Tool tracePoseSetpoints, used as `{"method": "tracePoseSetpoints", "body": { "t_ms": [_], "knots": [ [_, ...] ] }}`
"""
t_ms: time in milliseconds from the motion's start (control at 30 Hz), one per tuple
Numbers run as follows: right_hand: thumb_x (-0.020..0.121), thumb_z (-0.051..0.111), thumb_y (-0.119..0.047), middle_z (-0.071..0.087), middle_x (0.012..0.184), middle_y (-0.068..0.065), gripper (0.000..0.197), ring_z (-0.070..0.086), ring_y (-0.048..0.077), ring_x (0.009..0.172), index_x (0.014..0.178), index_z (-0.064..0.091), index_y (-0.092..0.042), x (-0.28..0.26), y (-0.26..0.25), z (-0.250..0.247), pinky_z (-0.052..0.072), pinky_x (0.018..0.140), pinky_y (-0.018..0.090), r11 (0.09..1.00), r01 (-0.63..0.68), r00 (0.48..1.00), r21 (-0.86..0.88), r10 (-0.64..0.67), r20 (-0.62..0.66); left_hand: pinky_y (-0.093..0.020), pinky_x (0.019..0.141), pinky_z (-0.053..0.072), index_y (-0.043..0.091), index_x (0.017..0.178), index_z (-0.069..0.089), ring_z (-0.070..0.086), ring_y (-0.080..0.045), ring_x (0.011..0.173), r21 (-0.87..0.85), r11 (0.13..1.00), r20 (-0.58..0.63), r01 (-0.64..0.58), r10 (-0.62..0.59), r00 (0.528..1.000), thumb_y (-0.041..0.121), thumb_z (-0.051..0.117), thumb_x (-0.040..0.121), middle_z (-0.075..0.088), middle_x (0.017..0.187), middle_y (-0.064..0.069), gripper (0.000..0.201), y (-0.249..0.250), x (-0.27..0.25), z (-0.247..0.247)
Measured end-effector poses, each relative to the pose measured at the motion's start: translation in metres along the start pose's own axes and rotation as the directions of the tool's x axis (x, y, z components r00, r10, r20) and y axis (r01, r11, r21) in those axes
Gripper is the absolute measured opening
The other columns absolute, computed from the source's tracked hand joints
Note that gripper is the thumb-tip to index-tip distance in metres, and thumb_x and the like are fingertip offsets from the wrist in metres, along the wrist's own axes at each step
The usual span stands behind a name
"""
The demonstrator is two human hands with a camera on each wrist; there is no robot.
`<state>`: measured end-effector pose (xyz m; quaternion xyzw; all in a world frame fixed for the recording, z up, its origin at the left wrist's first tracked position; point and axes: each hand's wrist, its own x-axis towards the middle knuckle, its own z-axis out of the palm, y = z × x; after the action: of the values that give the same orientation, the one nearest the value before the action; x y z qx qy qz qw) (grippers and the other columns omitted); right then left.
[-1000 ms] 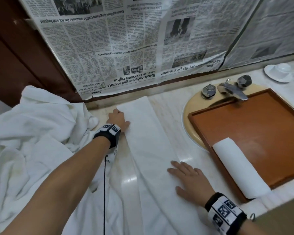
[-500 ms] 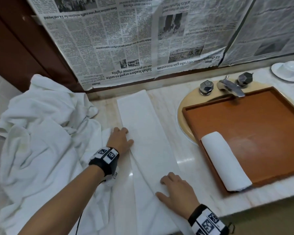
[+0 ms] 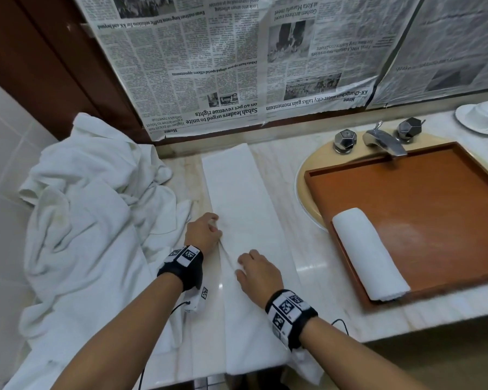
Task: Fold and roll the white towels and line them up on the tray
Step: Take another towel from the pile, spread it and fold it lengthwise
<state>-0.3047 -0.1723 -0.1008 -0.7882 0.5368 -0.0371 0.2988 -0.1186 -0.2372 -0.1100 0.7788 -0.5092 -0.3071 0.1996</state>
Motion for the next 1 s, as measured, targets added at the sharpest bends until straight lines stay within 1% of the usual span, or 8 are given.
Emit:
{"method": "tracePoseSetpoints", "body": {
  "t_ms": [100, 200, 333, 500, 633, 733, 867, 1000],
  "knots": [
    [0.098, 0.051, -0.03, 0.055, 0.117, 0.003, 0.029, 0.057, 0.023, 0.104, 0.122, 0.059, -0.015, 0.01, -0.003, -0.001, 0.047, 0.088, 0.036, 0.995, -0.017, 1.0, 0.102, 0.018, -0.016, -0.012, 0.065, 0.037, 0.021, 0.115, 0.058, 0.058, -0.012, 0.079, -0.02, 1.0, 0.016, 0.01, -0.01, 1.0, 0.015, 0.069, 0.083, 0.061, 0.073, 0.008, 0.034, 0.003, -0.003, 0.0],
    [0.097, 0.053, -0.028, 0.058, 0.109, 0.002, 0.024, 0.058, 0.023, 0.099, 0.114, 0.063, -0.015, 0.013, -0.007, -0.001, 0.046, 0.088, 0.036, 0.995, -0.001, 1.0, 0.097, 0.003, -0.016, -0.02, 0.074, 0.043, 0.019, 0.116, 0.061, 0.06, -0.013, 0.08, -0.055, 0.998, 0.009, 0.012, -0.012, 1.0, 0.013, 0.071, 0.081, 0.063, 0.077, 0.007, 0.037, 0.001, -0.007, 0.0],
    [0.098, 0.052, -0.029, 0.058, 0.101, -0.002, 0.021, 0.058, 0.02, 0.098, 0.109, 0.064, -0.015, 0.008, -0.007, 0.001, 0.044, 0.088, 0.032, 0.995, -0.042, 0.999, 0.089, 0.044, -0.022, -0.027, 0.08, 0.05, 0.016, 0.114, 0.064, 0.062, -0.015, 0.081, -0.077, 0.997, -0.012, 0.01, -0.011, 1.0, 0.011, 0.069, 0.081, 0.064, 0.077, 0.006, 0.034, 0.001, -0.008, 0.0],
    [0.096, 0.055, -0.029, 0.065, 0.101, -0.001, 0.018, 0.061, 0.019, 0.093, 0.105, 0.064, -0.017, 0.008, -0.012, -0.004, 0.05, 0.083, 0.032, 0.985, -0.098, 0.994, 0.141, 0.103, -0.034, -0.033, 0.085, 0.052, 0.017, 0.118, 0.057, 0.063, -0.023, 0.095, -0.042, 0.997, -0.001, 0.062, -0.062, 0.998, 0.023, 0.069, 0.083, 0.069, 0.097, -0.004, 0.038, 0.003, -0.014, 0.003],
    [0.096, 0.054, -0.031, 0.064, 0.099, 0.002, 0.017, 0.06, 0.023, 0.089, 0.104, 0.059, -0.017, 0.003, -0.014, -0.008, 0.049, 0.076, 0.032, 0.99, -0.116, 0.991, 0.085, 0.109, 0.079, -0.026, 0.074, 0.043, 0.016, 0.112, 0.059, 0.061, -0.018, 0.091, -0.058, 0.997, -0.032, 0.056, -0.058, 0.998, 0.018, 0.068, 0.083, 0.07, 0.09, 0.001, 0.031, 0.004, -0.021, 0.006],
    [0.093, 0.057, -0.031, 0.062, 0.095, 0.004, 0.014, 0.057, 0.023, 0.086, 0.093, 0.054, -0.018, -0.016, -0.005, -0.015, 0.049, 0.077, 0.033, 0.988, -0.114, 0.98, 0.101, 0.095, 0.176, -0.026, 0.073, 0.04, 0.016, 0.108, 0.062, 0.059, -0.017, 0.092, -0.053, 0.995, -0.045, 0.08, -0.083, 0.996, 0.017, 0.067, 0.083, 0.071, 0.091, 0.002, 0.026, 0.005, -0.022, 0.004],
    [0.095, 0.058, -0.029, 0.059, 0.083, -0.002, 0.013, 0.057, 0.019, 0.076, 0.088, 0.053, -0.02, -0.062, 0.005, -0.023, 0.042, 0.065, 0.026, 0.985, -0.107, 0.99, 0.136, 0.092, 0.111, -0.026, 0.071, 0.041, 0.018, 0.1, 0.065, 0.064, -0.02, 0.09, -0.051, 0.994, -0.065, 0.101, -0.104, 0.992, 0.017, 0.068, 0.081, 0.071, 0.09, 0.002, 0.02, 0.005, -0.024, 0.002],
    [0.097, 0.053, -0.034, 0.063, 0.088, -0.002, 0.018, 0.059, 0.017, 0.079, 0.096, 0.057, -0.017, -0.099, -0.011, -0.013, 0.049, 0.072, 0.031, 0.994, -0.058, 0.997, 0.096, 0.053, 0.05, -0.025, 0.066, 0.037, 0.02, 0.097, 0.065, 0.061, -0.017, 0.084, -0.035, 0.994, -0.075, 0.099, -0.102, 0.992, 0.019, 0.069, 0.08, 0.072, 0.09, 0.001, 0.017, 0.005, -0.025, 0.001]
  ]
}}
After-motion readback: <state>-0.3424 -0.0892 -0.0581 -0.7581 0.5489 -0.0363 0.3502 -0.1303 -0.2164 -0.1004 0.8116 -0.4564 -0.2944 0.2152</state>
